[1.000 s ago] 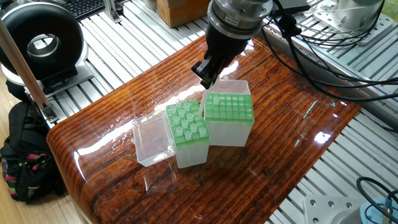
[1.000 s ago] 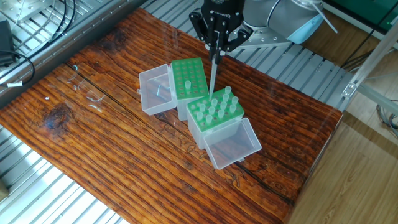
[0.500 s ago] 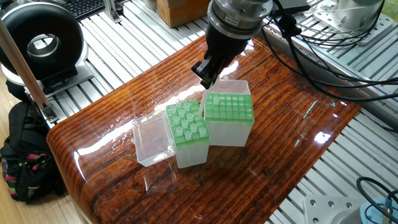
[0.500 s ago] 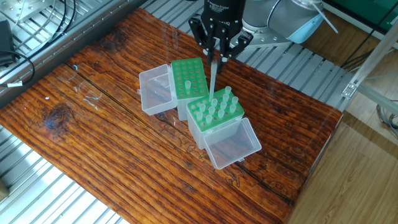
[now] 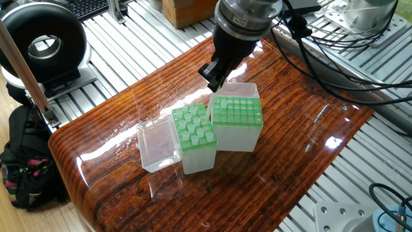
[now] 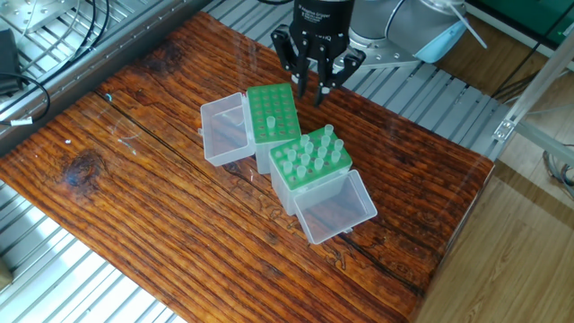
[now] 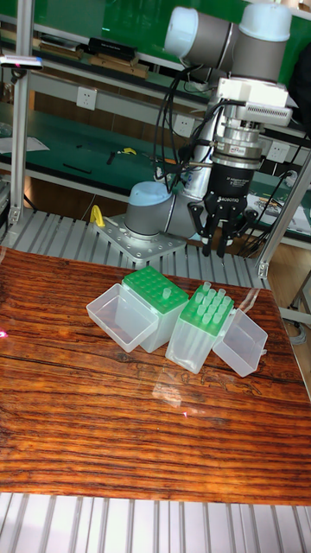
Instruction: Transfer all large pipette tips from one holder to another
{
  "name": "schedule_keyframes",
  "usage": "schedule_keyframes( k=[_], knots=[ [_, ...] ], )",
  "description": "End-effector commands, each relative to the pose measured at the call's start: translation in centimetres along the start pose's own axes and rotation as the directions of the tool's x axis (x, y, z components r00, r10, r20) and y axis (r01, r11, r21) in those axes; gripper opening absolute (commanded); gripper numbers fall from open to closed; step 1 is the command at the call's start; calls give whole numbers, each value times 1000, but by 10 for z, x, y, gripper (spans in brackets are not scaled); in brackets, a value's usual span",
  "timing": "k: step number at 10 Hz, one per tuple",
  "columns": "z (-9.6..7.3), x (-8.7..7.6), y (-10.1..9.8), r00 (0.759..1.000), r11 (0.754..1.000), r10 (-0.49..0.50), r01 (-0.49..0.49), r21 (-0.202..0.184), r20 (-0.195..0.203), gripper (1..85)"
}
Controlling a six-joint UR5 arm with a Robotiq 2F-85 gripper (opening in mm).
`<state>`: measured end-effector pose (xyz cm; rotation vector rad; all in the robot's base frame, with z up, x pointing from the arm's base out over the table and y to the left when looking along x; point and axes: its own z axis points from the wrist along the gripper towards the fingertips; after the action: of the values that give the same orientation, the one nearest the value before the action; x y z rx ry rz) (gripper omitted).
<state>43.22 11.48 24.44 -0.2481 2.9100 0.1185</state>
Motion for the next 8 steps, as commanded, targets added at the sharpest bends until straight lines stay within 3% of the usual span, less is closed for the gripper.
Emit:
schedule_keyframes(
  k=[1, 6, 8],
  knots=[
    [-2, -5, 0, 1000, 1000, 3, -3, -12, 12, 310],
    [-3, -10, -23, 998, 998, -55, 55, 22, -4, 297],
    [-8, -7, -31, 992, 992, -124, 125, 12, -33, 283]
  ],
)
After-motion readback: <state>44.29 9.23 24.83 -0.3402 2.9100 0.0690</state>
